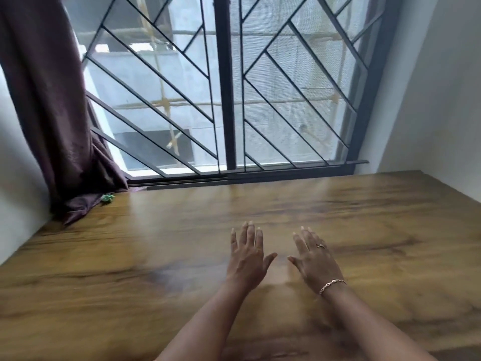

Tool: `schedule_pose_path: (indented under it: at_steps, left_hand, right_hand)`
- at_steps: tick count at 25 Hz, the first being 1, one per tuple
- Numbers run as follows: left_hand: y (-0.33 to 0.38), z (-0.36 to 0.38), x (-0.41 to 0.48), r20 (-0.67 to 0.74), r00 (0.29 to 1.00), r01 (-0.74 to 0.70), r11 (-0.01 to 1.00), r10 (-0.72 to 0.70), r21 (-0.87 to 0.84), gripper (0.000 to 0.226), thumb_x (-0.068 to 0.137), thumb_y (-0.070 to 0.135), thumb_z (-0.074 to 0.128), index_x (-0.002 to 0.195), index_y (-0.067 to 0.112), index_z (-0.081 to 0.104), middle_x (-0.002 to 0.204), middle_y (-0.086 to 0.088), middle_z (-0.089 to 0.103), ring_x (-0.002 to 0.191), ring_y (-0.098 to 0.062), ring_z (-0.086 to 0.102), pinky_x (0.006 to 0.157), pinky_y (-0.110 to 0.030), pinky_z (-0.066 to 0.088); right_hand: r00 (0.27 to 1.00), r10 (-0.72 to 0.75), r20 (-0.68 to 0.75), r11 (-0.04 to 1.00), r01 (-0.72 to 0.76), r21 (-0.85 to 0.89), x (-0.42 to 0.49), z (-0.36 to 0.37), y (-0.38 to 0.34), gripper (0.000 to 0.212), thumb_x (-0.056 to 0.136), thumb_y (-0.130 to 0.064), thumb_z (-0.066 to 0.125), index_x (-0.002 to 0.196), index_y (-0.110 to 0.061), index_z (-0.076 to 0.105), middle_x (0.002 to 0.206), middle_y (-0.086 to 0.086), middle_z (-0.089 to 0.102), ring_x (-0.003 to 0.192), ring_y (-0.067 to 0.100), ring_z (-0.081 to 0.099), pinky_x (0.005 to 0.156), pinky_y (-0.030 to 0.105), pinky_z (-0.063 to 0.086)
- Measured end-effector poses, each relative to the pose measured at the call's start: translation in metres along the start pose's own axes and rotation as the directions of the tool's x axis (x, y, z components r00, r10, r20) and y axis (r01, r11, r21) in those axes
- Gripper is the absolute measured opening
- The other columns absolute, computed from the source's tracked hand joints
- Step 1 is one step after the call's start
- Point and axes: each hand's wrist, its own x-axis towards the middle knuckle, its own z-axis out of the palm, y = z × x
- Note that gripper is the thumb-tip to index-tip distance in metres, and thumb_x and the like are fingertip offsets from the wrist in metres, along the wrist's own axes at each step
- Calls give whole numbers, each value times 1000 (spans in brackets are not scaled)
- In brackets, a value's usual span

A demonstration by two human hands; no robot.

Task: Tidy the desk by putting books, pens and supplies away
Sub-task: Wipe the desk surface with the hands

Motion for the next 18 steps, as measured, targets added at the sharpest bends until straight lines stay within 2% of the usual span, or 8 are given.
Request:
schedule_pose_path:
  at_steps: [2,6,8,10,13,18]
  left_hand:
    - [-9,-1,7,-19,1000,12,1000,-12,21,72,82,58,27,113,7,68,122,-14,64,116,-30,59,89,-50,49]
    - [-24,-9,24,-108,994,16,1000,-15,4,70,85,57,28,124,5,56,131,-19,56,123,-34,52,96,-53,45]
    - [-31,-15,34,-183,983,-1,999,9,42,68,86,56,29,128,5,43,136,-21,51,129,-36,46,105,-53,38]
    - [-38,-23,46,-257,966,-6,998,23,69,67,88,54,30,131,4,38,139,-23,46,134,-36,34,107,-51,25]
    - [-43,-35,64,-344,939,16,995,18,96,68,90,54,30,134,3,34,145,-23,38,138,-36,26,109,-49,19]
    - [-42,-44,79,-371,928,59,993,-17,103,69,89,53,32,136,2,34,145,-23,39,138,-34,24,108,-49,21]
  right_hand:
    - [1000,17,-9,1000,-17,26,12,1,-5,66,93,-51,-2,117,-12,44,116,18,64,106,33,62,95,35,29]
    - [1000,6,-18,999,-5,41,37,8,-10,69,93,-53,-1,126,-9,41,126,21,56,121,33,42,101,39,26]
    - [1000,-5,-29,999,7,53,51,10,-9,67,92,-55,9,129,-8,38,128,22,53,122,36,45,103,40,24]
    - [999,-9,-51,997,13,76,68,6,-8,65,90,-55,16,130,-8,36,126,22,54,122,37,46,104,41,24]
    - [995,-19,-94,996,27,90,93,-5,-1,68,93,-51,1,128,-8,40,126,22,53,123,34,36,103,42,25]
    - [986,-56,-154,993,71,90,116,-6,8,66,94,-51,-1,125,-9,39,124,25,55,121,34,35,104,42,23]
